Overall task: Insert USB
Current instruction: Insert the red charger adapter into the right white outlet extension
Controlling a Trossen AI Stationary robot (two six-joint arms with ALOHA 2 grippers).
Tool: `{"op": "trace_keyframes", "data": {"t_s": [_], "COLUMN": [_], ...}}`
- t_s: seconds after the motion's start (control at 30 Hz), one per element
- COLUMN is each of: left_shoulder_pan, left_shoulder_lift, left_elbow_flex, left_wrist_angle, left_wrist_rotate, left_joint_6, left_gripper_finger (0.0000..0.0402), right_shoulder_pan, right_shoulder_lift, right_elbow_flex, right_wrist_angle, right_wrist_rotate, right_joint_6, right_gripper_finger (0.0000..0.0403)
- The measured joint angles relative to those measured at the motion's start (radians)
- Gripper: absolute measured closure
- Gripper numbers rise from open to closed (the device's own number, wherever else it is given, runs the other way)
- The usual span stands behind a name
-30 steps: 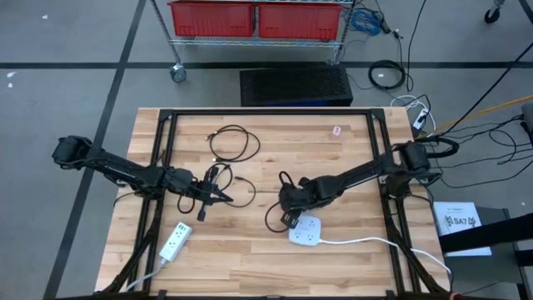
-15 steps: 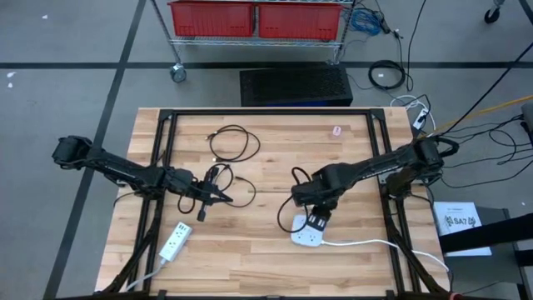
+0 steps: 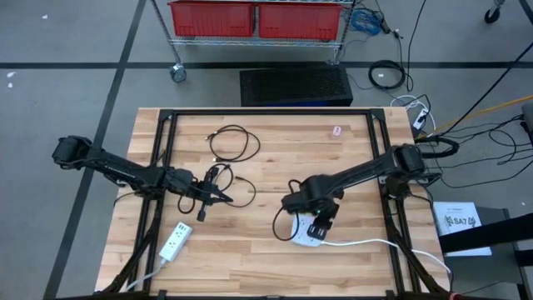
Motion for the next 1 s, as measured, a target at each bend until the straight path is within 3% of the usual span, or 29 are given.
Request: {"op": "trace_keyframes", "data": {"t_s": [0.3, 0.4, 0.53, 0.63, 0.87, 1.0], "left_shoulder_pan": [0.000, 0.000, 0.000, 0.000, -0.002, -0.010], "left_shoulder_lift": [0.000, 0.012, 0.053, 0.096, 0.196, 0.223], "left_elbow_flex": [0.000, 0.000, 0.000, 0.000, 0.000, 0.000], "left_wrist_angle": [-0.002, -0.003, 0.001, 0.010, 0.082, 0.097], "left_wrist_rotate": [0.000, 0.000, 0.000, -0.019, -0.114, -0.190], "left_joint_6": [0.000, -0.001, -0.004, -0.027, -0.026, -0.023], "left_gripper_finger": [0.0393, 0.0393, 0.0393, 0.0393, 0.0393, 0.0393], "right_shoulder_pan": [0.011, 0.013, -0.001, -0.041, -0.123, -0.151], "right_shoulder_lift": [0.038, 0.040, 0.040, 0.040, 0.040, 0.040], "right_elbow_flex": [0.052, 0.054, 0.054, 0.054, 0.043, -0.024], "right_wrist_angle": [0.043, 0.128, 0.289, 0.418, 0.607, 0.728], "right_wrist_rotate": [0.006, 0.086, 0.272, 0.338, 0.325, 0.243], "right_joint_6": [-0.051, -0.093, -0.165, -0.201, -0.214, -0.147], "right_gripper_finger": [0.0289, 0.0289, 0.0289, 0.0289, 0.0289, 0.0289]}}
